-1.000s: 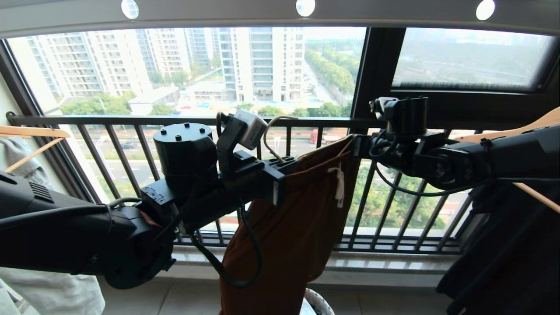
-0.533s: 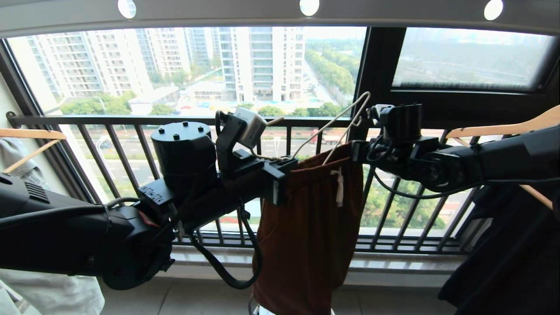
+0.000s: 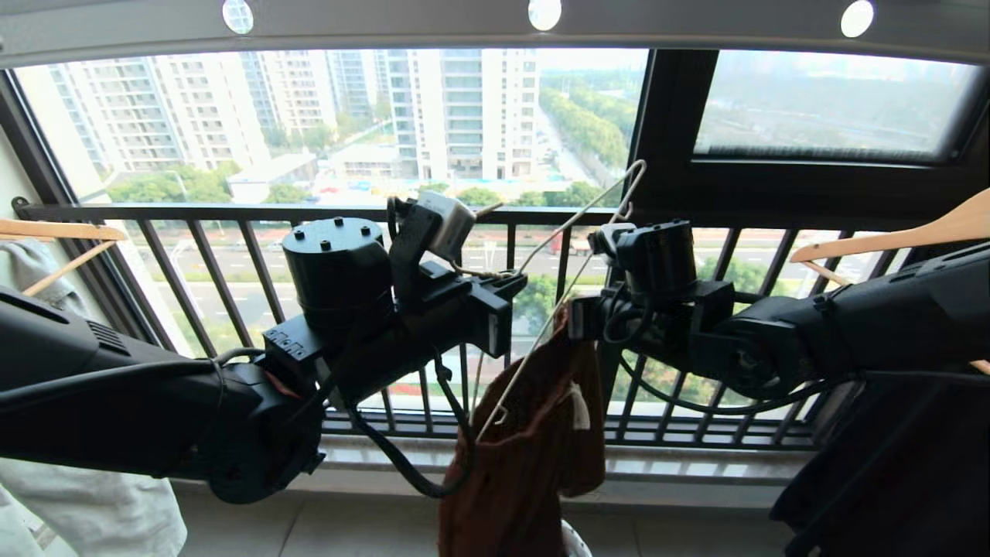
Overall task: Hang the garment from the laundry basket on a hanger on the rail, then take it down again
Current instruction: Take the clothes off the clothes rack, then put clothes in the basket
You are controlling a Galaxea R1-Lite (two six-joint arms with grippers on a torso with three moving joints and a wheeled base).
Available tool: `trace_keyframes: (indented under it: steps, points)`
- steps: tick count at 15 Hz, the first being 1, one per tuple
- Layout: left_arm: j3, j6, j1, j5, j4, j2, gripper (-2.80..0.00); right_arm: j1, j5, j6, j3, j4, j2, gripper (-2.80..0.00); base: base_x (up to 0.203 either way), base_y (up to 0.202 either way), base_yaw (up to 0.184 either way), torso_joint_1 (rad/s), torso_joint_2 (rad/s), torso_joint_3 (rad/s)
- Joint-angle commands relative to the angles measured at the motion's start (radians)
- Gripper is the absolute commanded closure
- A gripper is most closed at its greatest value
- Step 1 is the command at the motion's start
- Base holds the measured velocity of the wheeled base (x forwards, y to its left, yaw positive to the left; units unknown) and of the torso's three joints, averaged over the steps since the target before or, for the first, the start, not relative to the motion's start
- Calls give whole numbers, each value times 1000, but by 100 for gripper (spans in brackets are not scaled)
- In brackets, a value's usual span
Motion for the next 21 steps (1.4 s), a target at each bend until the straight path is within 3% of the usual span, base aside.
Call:
trace_keyframes:
  steps: [1, 7, 12, 21]
  points:
    - [-20, 0, 2, 21, -29, 48, 0, 45, -10, 1, 38, -4, -24, 0, 0, 0, 0, 0, 0, 0]
    - [-50, 0, 31, 47, -31, 66, 0, 70, -26, 7, 83, -14, -2, 0, 0, 0, 0, 0, 0, 0]
    - [-58, 0, 59, 46, -31, 54, 0, 65, -18, 21, 84, -42, 148, 0, 0, 0, 0, 0, 0, 0]
    - [-85, 19, 95, 42, -18, 109, 0, 59, 47, -90, 61, -109, 322, 0, 0, 0, 0, 0, 0, 0]
